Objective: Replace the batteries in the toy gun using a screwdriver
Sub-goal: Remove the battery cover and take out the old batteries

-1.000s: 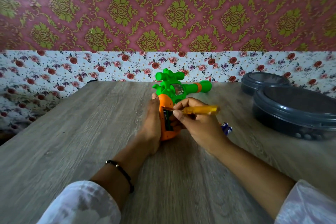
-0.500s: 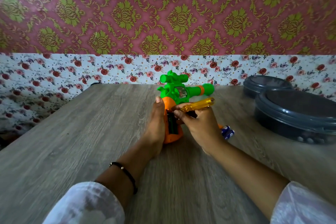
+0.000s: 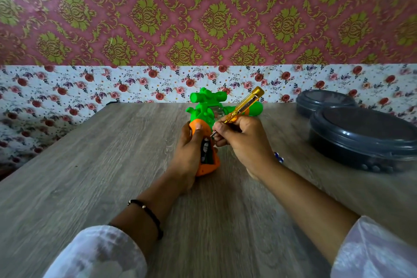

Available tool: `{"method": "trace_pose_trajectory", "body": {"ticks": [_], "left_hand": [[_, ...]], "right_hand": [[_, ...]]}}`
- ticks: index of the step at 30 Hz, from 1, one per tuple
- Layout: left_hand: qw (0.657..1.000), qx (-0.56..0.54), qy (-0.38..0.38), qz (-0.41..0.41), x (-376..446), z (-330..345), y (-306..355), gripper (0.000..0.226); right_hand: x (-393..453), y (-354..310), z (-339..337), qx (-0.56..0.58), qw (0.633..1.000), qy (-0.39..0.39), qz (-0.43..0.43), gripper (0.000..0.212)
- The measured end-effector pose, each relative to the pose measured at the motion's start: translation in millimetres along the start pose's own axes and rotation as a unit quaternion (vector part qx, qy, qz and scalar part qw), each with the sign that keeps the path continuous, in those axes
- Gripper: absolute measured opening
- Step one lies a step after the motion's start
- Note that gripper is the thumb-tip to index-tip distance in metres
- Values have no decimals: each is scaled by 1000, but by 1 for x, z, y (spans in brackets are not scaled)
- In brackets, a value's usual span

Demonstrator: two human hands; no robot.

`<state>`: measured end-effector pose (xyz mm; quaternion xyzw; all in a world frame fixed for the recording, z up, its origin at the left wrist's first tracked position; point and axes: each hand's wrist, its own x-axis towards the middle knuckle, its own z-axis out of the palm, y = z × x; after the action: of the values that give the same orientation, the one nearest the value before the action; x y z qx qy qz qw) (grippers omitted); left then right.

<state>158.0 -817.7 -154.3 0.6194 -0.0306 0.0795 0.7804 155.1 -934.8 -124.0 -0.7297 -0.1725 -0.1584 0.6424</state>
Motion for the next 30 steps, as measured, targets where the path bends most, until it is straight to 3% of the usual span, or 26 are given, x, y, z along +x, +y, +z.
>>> {"method": "trace_pose_trajectory", "body": {"ticks": [4,8,11,16,20,30], "left_hand": [[1000,9,3,-7,1,-1,-1,31],[999,-18,11,-28,0,-1,2,18],[999,-23,17,-32,0,0,2,21],[999,-37,5,-22,-1,-1,3,10],[999,-34,-13,-15,-4,-3,5,24],[1000,-13,-4,-15,-4,-2,4,33]], "right_hand": [[-2,2,-1,-7,1000,3,5,6],[-4,-4,-9,7,999,38,-6,17],[-4,-6,-15,69,996,48,12,21],[-12,1,-8,98,993,-6,71,15],[-20,6,5,82,995,-42,50,23],[-24,10,13,104,992,-16,70,21]]}}
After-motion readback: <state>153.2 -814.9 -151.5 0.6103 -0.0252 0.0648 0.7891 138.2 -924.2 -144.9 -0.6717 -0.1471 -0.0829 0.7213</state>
